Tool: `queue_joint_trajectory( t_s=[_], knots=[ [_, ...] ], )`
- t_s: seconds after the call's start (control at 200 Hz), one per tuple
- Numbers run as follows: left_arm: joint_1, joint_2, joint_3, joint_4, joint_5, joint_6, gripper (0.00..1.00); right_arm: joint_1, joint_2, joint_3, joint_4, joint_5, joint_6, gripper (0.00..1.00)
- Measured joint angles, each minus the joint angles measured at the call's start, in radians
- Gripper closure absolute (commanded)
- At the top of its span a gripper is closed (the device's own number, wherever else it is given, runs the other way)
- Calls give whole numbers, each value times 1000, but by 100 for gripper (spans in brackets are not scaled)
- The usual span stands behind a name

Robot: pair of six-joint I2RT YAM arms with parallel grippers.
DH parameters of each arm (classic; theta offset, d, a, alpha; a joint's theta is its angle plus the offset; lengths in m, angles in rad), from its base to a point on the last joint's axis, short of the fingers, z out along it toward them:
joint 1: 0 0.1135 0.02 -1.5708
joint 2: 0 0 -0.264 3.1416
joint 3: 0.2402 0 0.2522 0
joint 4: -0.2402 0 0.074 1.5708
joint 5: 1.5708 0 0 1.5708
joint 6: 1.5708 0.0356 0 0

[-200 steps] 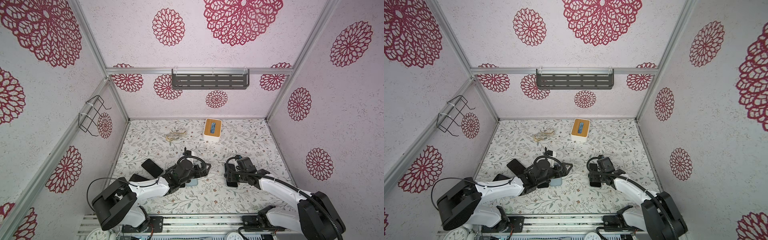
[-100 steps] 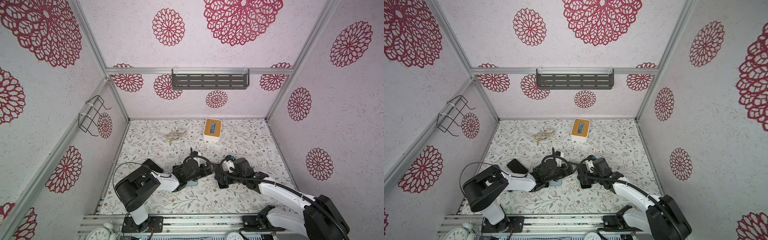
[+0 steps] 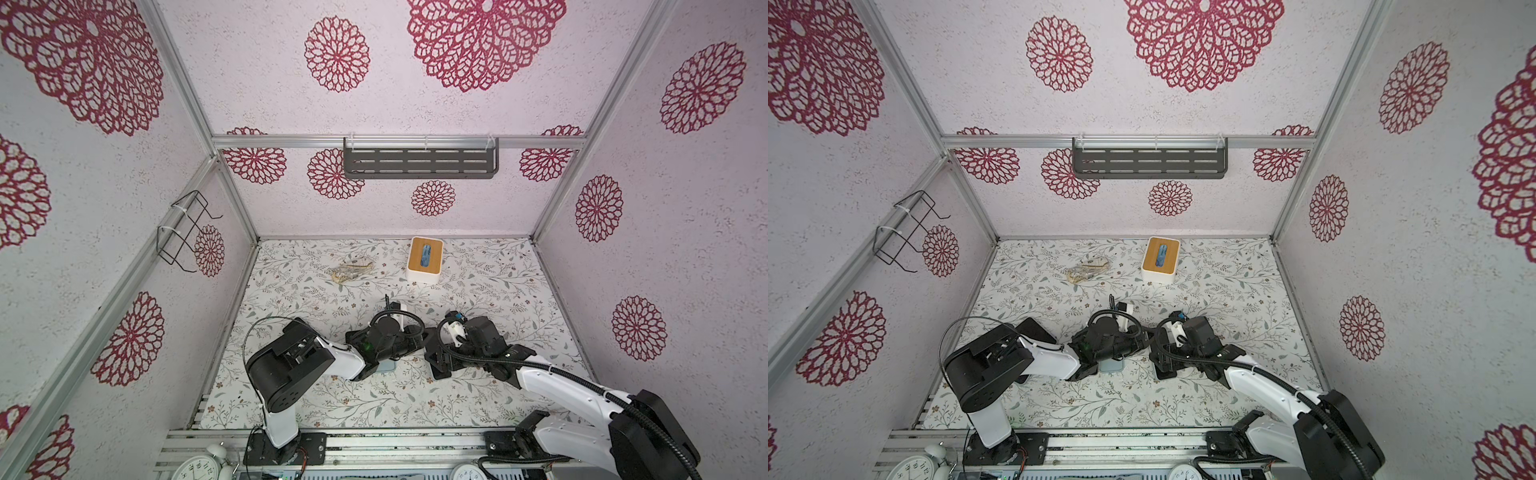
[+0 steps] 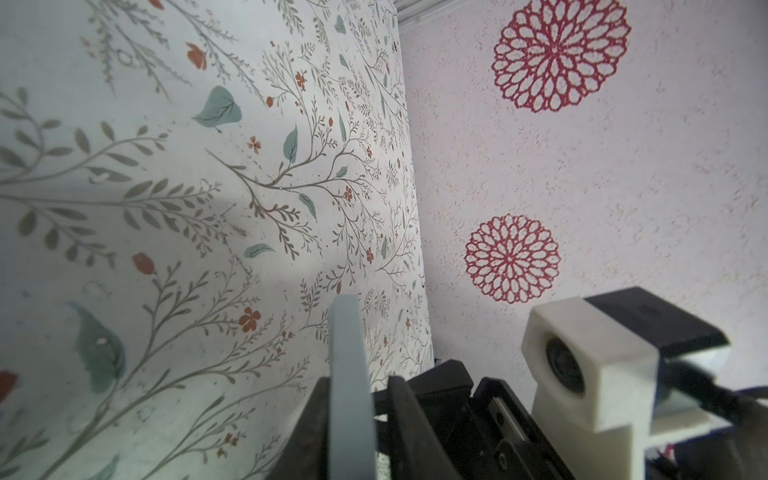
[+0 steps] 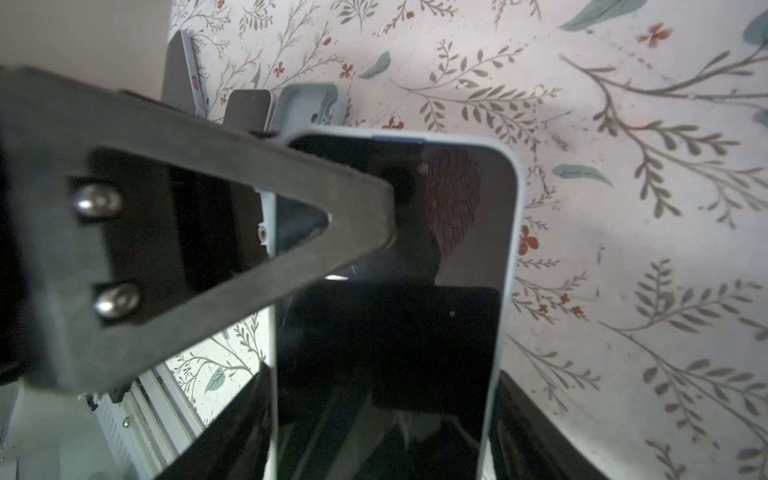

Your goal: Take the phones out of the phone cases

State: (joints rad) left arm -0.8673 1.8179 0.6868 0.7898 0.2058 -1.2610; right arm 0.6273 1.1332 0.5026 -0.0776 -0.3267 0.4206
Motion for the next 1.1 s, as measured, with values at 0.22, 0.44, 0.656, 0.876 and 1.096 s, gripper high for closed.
queue_joint_trajectory(
  t_s=[0.22,0.44,0.656,0.876,1.096],
  knots=[
    [4,-55,-16,-20,-11,10,100,6,-63,-5,0,18,11,27],
    [38,-380,-102,-165,-137,87,100,11,-359,-31,106,66,164,8],
    [52,-769,-195,-185,-466,122,100,28,-476,-154,446,150,413,8],
    [47,-872,-220,-73,-655,53,100,117,-289,-186,741,167,543,9],
    [26,-802,-295,64,-772,-106,100,192,-151,-185,1018,169,594,20]
  ],
)
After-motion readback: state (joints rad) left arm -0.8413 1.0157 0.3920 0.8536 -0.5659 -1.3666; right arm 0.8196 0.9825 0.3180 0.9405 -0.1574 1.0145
